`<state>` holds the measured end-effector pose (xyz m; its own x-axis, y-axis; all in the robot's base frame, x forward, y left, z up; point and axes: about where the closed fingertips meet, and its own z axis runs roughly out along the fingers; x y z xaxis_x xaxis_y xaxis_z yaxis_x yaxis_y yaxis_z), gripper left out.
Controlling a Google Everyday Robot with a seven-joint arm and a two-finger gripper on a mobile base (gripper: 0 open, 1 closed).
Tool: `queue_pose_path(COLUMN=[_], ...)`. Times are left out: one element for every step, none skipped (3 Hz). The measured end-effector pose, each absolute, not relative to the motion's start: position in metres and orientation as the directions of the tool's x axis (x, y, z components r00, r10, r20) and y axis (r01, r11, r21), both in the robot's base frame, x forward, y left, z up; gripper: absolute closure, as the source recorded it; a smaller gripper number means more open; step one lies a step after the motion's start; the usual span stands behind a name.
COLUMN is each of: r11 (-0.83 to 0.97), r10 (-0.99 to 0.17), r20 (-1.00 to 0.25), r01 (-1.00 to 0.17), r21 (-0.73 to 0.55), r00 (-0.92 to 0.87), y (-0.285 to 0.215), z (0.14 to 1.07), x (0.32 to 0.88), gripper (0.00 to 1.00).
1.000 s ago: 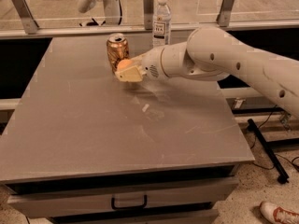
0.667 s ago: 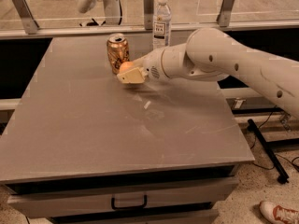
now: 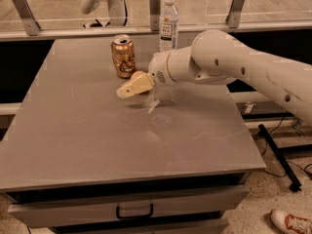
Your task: Move orange near orange can
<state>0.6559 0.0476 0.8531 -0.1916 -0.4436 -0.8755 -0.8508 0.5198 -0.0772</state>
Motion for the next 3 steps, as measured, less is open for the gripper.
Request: queue_pose_path(r11=[0.516, 0.511, 0.520], r10=[-0.450, -0.443, -0.385], r20=[-0.874, -0.880, -0.909], r01=[-0.852, -0.855, -0.851], r21=[-0.088, -0.093, -0.073], r00=[-0.182, -0.169, -0.157], y=[0.047, 0.041, 0.015], z=[0.853, 0.852, 0.859], x=[0.656, 0.655, 0.659], gripper=[0.00, 0.00, 0.00])
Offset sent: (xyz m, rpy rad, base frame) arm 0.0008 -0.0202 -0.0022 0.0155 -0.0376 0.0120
